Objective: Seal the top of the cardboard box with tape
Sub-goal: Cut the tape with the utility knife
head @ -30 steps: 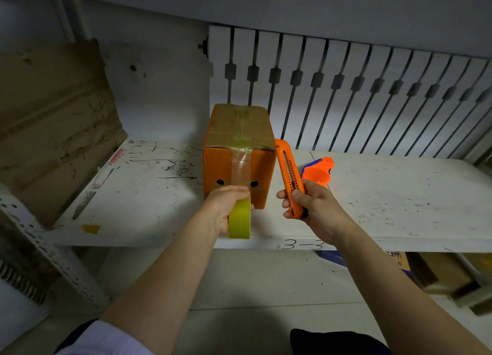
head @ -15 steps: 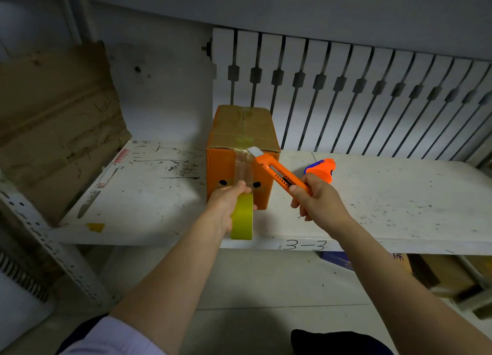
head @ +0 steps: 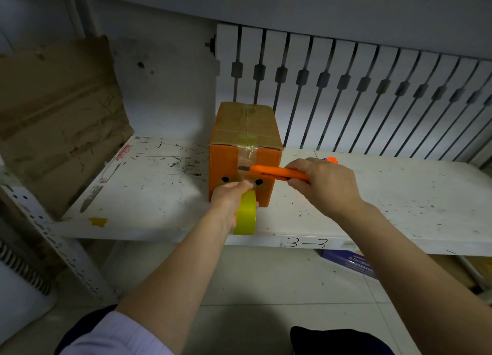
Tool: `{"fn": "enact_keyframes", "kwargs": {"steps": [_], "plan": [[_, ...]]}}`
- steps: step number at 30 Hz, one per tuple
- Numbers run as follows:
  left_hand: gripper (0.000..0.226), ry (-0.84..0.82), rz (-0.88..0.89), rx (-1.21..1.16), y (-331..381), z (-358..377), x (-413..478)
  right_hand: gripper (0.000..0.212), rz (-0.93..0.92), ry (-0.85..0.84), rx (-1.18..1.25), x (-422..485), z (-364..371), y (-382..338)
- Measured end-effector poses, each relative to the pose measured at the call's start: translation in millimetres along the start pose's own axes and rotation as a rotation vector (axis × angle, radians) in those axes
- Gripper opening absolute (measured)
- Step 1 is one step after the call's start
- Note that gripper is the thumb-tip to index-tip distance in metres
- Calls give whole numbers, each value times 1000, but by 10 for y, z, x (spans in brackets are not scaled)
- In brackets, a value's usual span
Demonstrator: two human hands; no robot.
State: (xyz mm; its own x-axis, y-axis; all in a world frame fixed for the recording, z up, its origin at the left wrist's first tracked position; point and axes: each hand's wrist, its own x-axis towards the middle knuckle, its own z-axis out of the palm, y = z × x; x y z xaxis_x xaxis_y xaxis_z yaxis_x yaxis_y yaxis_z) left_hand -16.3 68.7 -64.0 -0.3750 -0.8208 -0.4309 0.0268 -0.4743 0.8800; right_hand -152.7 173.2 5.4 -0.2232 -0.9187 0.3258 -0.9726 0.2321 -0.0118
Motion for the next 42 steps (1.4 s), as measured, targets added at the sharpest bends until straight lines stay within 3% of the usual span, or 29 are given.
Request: {"fn": "enact_keyframes", "kwargs": {"steps": [24, 27, 35, 39, 42], "plan": [[25, 99, 56, 33, -68, 28, 93, 30, -24, -18, -144, 92, 12, -167], [9, 99, 52, 25, -64, 22, 93, 29, -1, -16, -144, 58, -14, -106], [4, 78, 46, 17, -39, 6, 35, 30, 21, -36, -133, 43, 7, -98], [32, 93, 36, 7, -95, -32, 93, 31, 43, -49, -126, 20, 4, -69], [24, 101, 20, 18, -146, -80, 86, 32, 51, -73, -103, 4, 33, -97]]}}
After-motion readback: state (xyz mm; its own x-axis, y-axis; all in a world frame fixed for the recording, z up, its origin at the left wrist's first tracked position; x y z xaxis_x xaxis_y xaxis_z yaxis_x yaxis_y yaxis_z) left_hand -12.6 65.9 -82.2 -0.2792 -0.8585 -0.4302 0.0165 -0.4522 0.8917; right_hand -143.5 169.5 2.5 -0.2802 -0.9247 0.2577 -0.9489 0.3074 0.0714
